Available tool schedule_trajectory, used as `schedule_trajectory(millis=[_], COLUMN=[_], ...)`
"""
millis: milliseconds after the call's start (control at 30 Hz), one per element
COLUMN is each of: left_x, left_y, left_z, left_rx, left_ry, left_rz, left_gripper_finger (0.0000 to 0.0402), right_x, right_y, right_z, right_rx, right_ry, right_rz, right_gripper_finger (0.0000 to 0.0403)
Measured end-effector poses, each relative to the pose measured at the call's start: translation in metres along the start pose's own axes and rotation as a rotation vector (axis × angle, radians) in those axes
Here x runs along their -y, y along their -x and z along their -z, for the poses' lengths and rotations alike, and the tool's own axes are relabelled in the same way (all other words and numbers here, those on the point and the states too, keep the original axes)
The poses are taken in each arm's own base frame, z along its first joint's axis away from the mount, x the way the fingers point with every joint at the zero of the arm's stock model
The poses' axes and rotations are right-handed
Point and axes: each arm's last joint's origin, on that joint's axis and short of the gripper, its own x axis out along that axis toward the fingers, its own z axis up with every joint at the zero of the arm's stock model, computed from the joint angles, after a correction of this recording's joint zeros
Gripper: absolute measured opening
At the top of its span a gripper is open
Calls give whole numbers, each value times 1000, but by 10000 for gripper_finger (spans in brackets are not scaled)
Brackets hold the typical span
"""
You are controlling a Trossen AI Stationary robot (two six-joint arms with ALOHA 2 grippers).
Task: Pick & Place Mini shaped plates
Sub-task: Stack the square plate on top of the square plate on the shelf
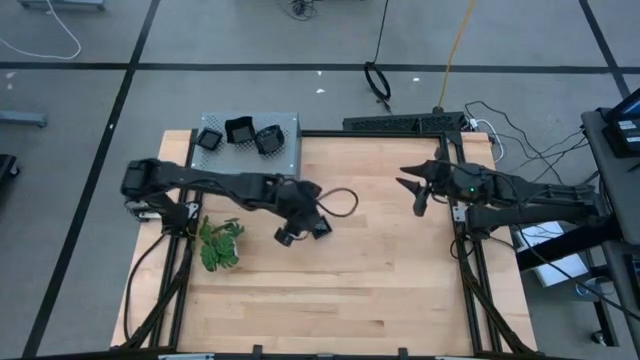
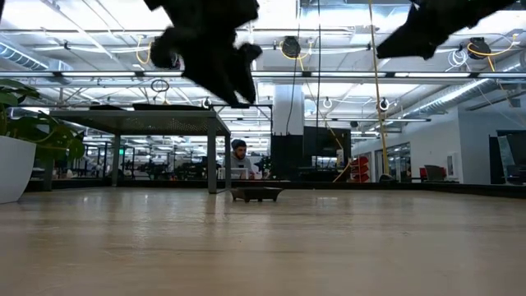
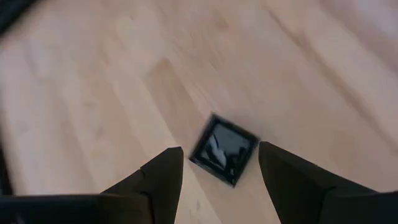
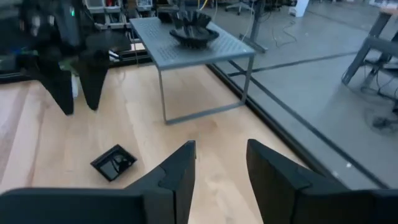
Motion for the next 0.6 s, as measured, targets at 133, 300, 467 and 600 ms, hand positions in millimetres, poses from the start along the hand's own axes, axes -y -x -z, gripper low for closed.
schedule_trajectory(millis=[133,300,467,600], left_x=[5,12,20,25], left_y=[-33,-65,-86,-101], left_z=[7,15,21,25], left_rx=[-74,-139,-240,-332], left_ry=[-89,-136,-238,-319], left_rz=[60,119,97,41], left_gripper_finger=[214,214,214,214], right_x=[3,5,5,4], right_y=[4,3,-4,-12], right_z=[22,47,72,93], right_rx=[0,49,120,179], right_ry=[-62,-121,-153,-169], right_rz=[0,-7,-18,-27], right_gripper_finger=[130,130,130,130])
